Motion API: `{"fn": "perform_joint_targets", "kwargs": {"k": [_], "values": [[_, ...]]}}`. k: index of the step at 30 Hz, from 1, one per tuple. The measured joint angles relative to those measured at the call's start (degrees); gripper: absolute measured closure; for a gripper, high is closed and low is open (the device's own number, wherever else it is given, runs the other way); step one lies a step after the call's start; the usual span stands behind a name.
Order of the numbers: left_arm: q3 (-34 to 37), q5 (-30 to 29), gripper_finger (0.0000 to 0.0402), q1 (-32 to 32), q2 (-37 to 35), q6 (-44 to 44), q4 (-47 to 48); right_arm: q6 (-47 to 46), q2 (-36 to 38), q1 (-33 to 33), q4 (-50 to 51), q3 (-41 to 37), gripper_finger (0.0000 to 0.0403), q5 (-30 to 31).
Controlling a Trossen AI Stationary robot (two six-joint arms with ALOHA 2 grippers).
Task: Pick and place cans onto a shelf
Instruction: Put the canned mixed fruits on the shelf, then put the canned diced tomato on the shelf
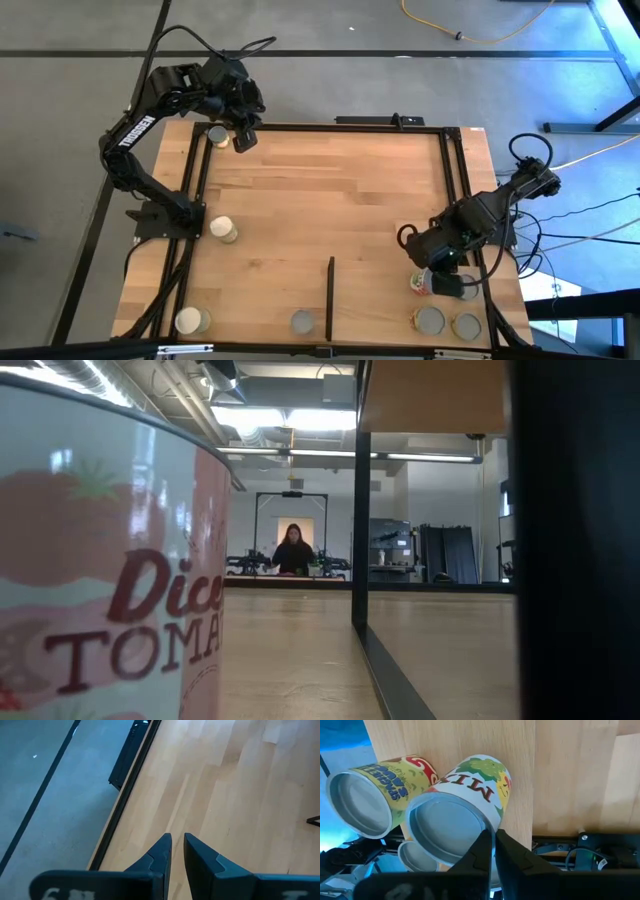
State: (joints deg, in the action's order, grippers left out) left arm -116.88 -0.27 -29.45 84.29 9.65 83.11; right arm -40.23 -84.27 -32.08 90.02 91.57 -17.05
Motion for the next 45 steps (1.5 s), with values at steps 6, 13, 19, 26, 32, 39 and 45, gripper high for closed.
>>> {"fn": "perform_joint_targets", "kwargs": {"k": [6, 13, 19, 26, 32, 39, 45], "values": [[0.0, 0.0, 0.036, 0.0, 0.0, 0.0, 0.0, -1.1, 0.0, 0.0, 0.0, 0.0, 0.0369, 0.7], [0.0, 0.0, 0.036, 0.0, 0.0, 0.0, 0.0, -1.3, 0.0, 0.0, 0.0, 0.0, 0.0366, 0.9], [0.0, 0.0, 0.036, 0.0, 0.0, 0.0, 0.0, 0.0, 0.0, 0.0, 0.0, 0.0, 0.0367, -0.3], [0.0, 0.0, 0.036, 0.0, 0.0, 0.0, 0.0, 1.5, 0.0, 0.0, 0.0, 0.0, 0.0389, -0.4], [0.0, 0.0, 0.036, 0.0, 0.0, 0.0, 0.0, 0.4, 0.0, 0.0, 0.0, 0.0, 0.0365, 2.2], [0.0, 0.0, 0.036, 0.0, 0.0, 0.0, 0.0, 0.4, 0.0, 0.0, 0.0, 0.0, 0.0353, 2.3], [0.0, 0.0, 0.036, 0.0, 0.0, 0.0, 0.0, 3.3, 0.0, 0.0, 0.0, 0.0, 0.0353, 1.8]]}}
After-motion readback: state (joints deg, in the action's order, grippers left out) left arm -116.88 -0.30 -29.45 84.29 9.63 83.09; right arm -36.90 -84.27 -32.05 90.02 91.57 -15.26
